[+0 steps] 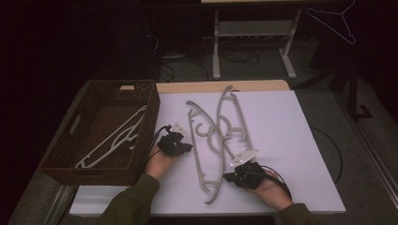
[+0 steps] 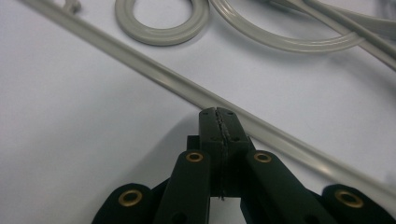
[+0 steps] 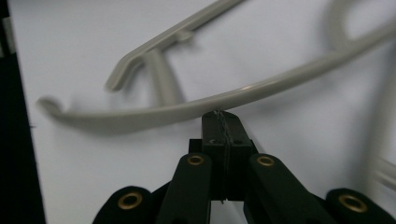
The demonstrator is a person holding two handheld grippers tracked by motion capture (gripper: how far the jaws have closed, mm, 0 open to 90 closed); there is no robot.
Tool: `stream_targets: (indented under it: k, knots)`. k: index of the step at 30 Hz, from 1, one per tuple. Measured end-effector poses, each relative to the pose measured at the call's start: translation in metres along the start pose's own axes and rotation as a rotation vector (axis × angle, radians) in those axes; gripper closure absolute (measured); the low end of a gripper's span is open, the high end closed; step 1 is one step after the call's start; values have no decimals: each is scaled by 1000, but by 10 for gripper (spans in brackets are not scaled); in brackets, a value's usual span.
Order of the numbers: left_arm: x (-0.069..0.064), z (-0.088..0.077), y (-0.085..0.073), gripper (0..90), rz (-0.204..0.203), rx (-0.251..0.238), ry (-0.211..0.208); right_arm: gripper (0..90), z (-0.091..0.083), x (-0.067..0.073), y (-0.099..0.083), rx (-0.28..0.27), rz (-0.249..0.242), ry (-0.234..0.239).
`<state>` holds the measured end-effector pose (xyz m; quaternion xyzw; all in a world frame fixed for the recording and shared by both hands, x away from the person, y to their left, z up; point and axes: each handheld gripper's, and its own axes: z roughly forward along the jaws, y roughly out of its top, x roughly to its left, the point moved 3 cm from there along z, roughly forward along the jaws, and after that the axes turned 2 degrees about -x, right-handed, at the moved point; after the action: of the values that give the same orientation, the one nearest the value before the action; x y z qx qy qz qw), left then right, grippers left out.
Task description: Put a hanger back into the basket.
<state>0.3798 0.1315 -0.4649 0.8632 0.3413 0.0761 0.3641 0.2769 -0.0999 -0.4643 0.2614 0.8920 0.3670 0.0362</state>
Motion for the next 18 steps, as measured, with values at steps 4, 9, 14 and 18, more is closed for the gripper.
stream_targets:
  k: [4,9,14,18]
  knots:
    - [0,-1,0,900,-10,5,-3,892,14,14,9,5,-41,29]
    - [4,-4,0,900,8,13,8,892,26,22,20,-2,-77,55]
    - [-5,-13,7,790,-6,-30,-11,823,19,19,19,-22,-53,49]
    - [-22,-13,15,622,17,-47,-52,593,1,8,18,-89,-18,4]
